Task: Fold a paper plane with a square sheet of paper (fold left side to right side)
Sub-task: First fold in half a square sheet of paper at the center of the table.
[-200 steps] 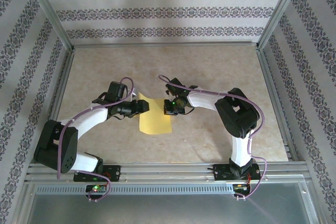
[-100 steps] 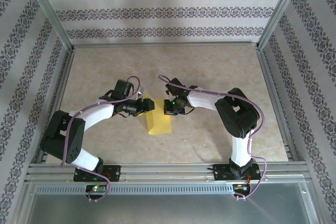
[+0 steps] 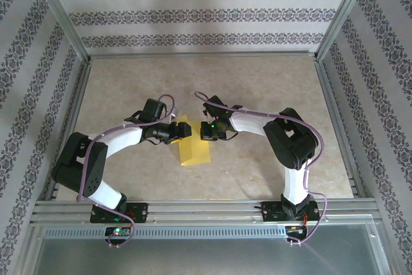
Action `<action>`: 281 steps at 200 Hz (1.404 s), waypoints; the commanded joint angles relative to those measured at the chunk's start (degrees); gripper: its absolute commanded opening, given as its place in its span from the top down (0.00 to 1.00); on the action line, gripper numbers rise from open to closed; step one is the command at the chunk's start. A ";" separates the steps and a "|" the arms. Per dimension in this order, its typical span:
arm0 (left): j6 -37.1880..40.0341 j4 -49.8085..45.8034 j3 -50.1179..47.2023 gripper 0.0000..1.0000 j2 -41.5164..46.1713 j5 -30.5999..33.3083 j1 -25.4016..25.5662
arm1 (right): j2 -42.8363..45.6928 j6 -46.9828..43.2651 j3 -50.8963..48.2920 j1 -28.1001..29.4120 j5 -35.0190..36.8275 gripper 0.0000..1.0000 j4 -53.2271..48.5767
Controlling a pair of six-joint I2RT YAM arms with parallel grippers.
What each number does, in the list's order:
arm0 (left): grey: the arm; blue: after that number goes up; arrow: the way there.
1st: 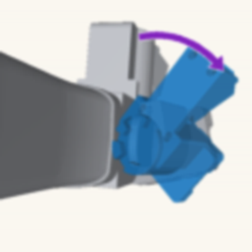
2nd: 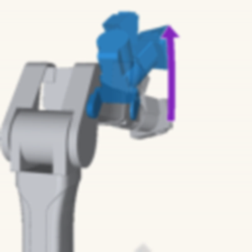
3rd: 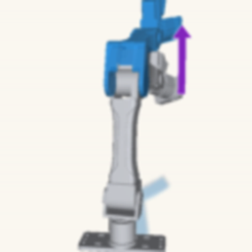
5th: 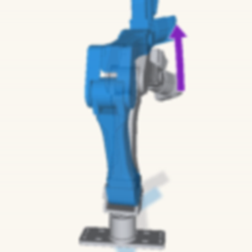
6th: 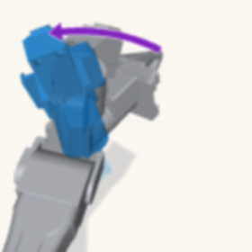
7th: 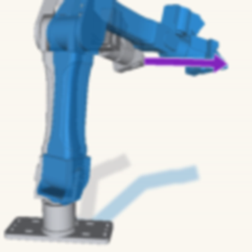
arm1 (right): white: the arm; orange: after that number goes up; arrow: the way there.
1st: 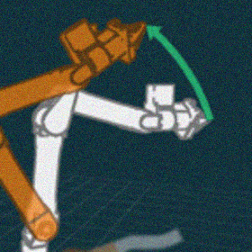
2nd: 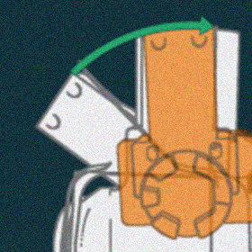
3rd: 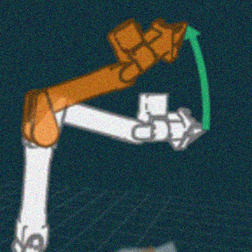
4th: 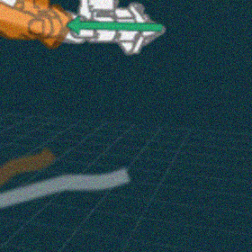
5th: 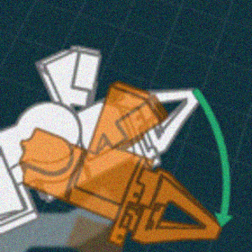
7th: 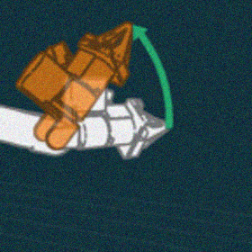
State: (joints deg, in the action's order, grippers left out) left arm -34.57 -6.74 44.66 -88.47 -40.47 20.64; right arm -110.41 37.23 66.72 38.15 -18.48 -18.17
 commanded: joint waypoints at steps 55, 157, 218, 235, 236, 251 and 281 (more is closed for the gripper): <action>1.12 1.62 1.76 0.43 -1.33 -0.04 0.92 | 2.28 0.54 -1.64 0.13 -0.78 0.96 2.27; 1.26 1.41 2.07 0.60 -2.50 0.41 1.02 | 8.28 1.27 -6.84 -2.61 -2.43 0.84 7.06; 1.34 1.21 2.17 0.70 -2.50 0.65 1.07 | 11.53 5.69 -14.57 -5.65 -14.68 0.62 22.78; 1.27 1.23 2.11 0.73 -2.50 0.66 1.11 | 11.29 6.46 -14.95 -5.38 -16.89 0.58 25.12; 1.26 1.26 2.10 0.73 -2.50 0.66 1.13 | 11.28 6.50 -14.95 -5.33 -17.05 0.58 25.34; 1.26 1.15 2.17 0.75 -2.50 0.74 1.13 | 10.77 7.58 -15.28 -4.81 -18.59 0.56 28.10; 1.34 0.99 2.17 0.80 -2.51 0.96 1.15 | 9.06 9.24 -15.00 -3.43 -20.10 0.56 31.94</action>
State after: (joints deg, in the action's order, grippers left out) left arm -34.52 -6.74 45.36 -90.41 -40.21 20.80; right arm -100.75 44.56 52.21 33.43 -35.09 7.88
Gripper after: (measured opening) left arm 0.215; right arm 0.441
